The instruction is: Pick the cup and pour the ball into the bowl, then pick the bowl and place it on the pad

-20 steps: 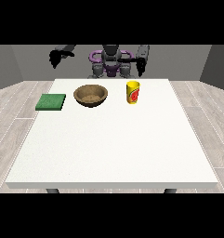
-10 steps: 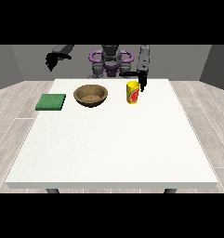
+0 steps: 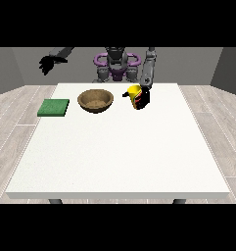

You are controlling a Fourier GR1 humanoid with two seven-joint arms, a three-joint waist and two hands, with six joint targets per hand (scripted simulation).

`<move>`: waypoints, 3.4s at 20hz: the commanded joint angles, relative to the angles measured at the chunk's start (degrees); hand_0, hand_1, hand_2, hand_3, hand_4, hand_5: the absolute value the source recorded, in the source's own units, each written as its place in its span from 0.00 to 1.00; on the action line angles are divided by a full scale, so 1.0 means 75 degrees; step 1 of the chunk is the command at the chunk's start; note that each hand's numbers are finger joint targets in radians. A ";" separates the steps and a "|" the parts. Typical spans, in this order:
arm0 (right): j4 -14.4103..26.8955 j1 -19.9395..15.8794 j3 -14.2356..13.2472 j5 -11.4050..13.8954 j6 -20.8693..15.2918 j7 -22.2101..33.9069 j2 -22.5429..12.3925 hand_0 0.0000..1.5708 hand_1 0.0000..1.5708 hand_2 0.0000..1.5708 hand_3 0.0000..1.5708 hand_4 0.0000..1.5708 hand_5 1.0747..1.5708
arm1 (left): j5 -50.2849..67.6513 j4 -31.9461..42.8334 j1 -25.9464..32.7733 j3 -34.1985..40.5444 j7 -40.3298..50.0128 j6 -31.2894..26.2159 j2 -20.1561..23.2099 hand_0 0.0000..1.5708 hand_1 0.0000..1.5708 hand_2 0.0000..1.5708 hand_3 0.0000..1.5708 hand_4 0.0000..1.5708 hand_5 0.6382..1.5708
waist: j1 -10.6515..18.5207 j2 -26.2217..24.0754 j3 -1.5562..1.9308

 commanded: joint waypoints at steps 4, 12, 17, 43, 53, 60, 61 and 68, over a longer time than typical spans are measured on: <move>0.0659 0.0024 -0.0580 -0.0512 0.0439 0.0047 -0.0406 0.00 0.00 0.00 0.00 0.20 1.00 | -0.0567 0.0961 -0.0193 -0.0124 -0.0098 0.0780 0.0002 0.83 0.83 1.00 1.00 0.77 0.98 | 0.0145 -0.0413 -0.0008; 0.1052 -0.0521 -0.0439 -0.0574 0.0063 0.1367 -0.0757 0.00 0.00 0.00 0.00 0.31 1.00 | -0.2902 0.1192 -0.1496 -0.1467 0.2625 0.2462 0.0495 0.84 0.84 1.00 1.00 0.78 0.98 | 0.0227 -0.1546 0.0013; 0.1036 -0.0810 -0.0339 -0.0430 -0.0244 0.1760 -0.0825 0.00 0.00 0.00 0.00 0.37 0.99 | -0.4974 0.2246 -0.1901 -0.2548 0.4032 0.3214 0.1044 0.84 0.84 1.00 1.00 0.76 0.99 | 0.0280 -0.1809 0.0034; 0.3011 -0.1764 -0.0115 -0.0056 -0.0240 0.1743 -0.0640 0.00 0.00 0.00 0.00 0.43 0.98 | -0.9074 0.1052 -0.3849 -0.7158 1.0982 -0.1845 -0.0267 0.00 0.00 0.69 0.90 0.52 1.00 | 0.0188 -0.2735 -0.0001; 0.3111 -0.1201 -0.0308 0.0091 -0.0777 0.1597 -0.0432 0.00 0.00 0.00 0.00 0.45 1.00 | -0.7906 -0.0298 -0.2933 -0.5440 0.9558 -0.0353 0.0296 0.00 0.00 1.00 0.76 0.73 0.99 | 0.1441 -0.2600 -0.0020; 0.2933 -0.1507 -0.0192 0.0069 -0.0892 0.1524 -0.0180 0.00 0.00 0.00 0.00 0.45 1.00 | -0.4644 -0.2237 -0.2303 -0.3367 0.8438 0.1809 -0.0253 0.40 0.40 0.18 0.00 0.70 1.00 | 0.1600 -0.1387 -0.0151; 0.2921 -0.1601 -0.0188 0.0053 -0.0980 0.1572 -0.0120 0.00 0.00 0.00 0.00 0.45 1.00 | -0.4013 -0.2607 -0.2343 -0.3127 0.8251 0.1749 -0.0256 0.00 0.00 0.00 0.00 0.58 1.00 | 0.1671 -0.1345 -0.0156; 0.2991 -0.1599 -0.0419 0.0178 -0.1939 0.1327 0.0324 0.00 0.00 0.00 0.00 0.39 1.00 | -0.0235 -0.4324 -0.2341 -0.1404 0.7241 -0.0523 0.0056 0.00 0.00 0.00 0.00 0.00 0.87 | 0.2921 -0.0900 -0.0089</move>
